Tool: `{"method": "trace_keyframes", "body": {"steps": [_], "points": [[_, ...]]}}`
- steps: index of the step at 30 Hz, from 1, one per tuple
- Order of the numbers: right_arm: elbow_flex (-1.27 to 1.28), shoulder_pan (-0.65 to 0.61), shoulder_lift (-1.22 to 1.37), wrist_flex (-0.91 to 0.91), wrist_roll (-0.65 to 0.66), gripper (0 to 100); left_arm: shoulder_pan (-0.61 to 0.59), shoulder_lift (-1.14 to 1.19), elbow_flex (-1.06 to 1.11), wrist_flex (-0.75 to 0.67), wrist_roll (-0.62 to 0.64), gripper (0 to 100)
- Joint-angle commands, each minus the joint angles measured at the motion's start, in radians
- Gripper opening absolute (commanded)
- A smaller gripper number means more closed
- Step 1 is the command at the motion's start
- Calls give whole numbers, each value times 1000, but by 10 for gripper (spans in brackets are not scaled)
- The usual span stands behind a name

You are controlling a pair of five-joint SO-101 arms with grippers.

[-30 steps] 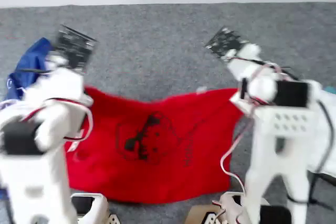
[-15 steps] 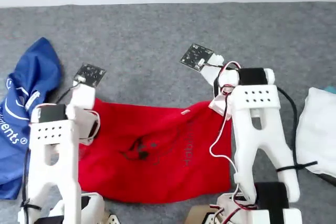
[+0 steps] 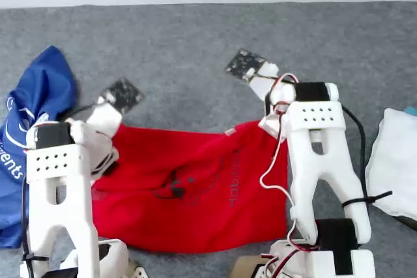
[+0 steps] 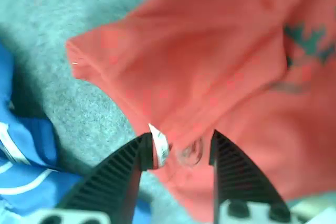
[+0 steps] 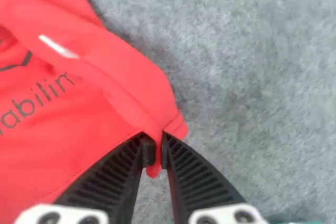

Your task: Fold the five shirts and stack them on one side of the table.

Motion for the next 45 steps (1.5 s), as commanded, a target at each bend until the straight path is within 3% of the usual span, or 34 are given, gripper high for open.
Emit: {"method": "trace_keyframes", "body": {"steps": [1,5,10,21,32,40,45], "points": [[-9,35,-5,-7,-38,11,-66,6,7,-28,-273,179],[-6,48,-5,2,-48,11,-123,52,13,-106,-453,179],[-9,47,-2,10,-107,11,-132,110,8,-127,-569,179],[-6,47,2,10,-152,11,-101,127,134,-132,-660,179],[-6,48,2,10,-204,13,-21,129,151,-135,-663,180],[-6,51,4,12,-204,13,-15,129,269,-311,-664,180],[-6,48,4,12,-204,13,-15,129,292,-322,-664,180]]}}
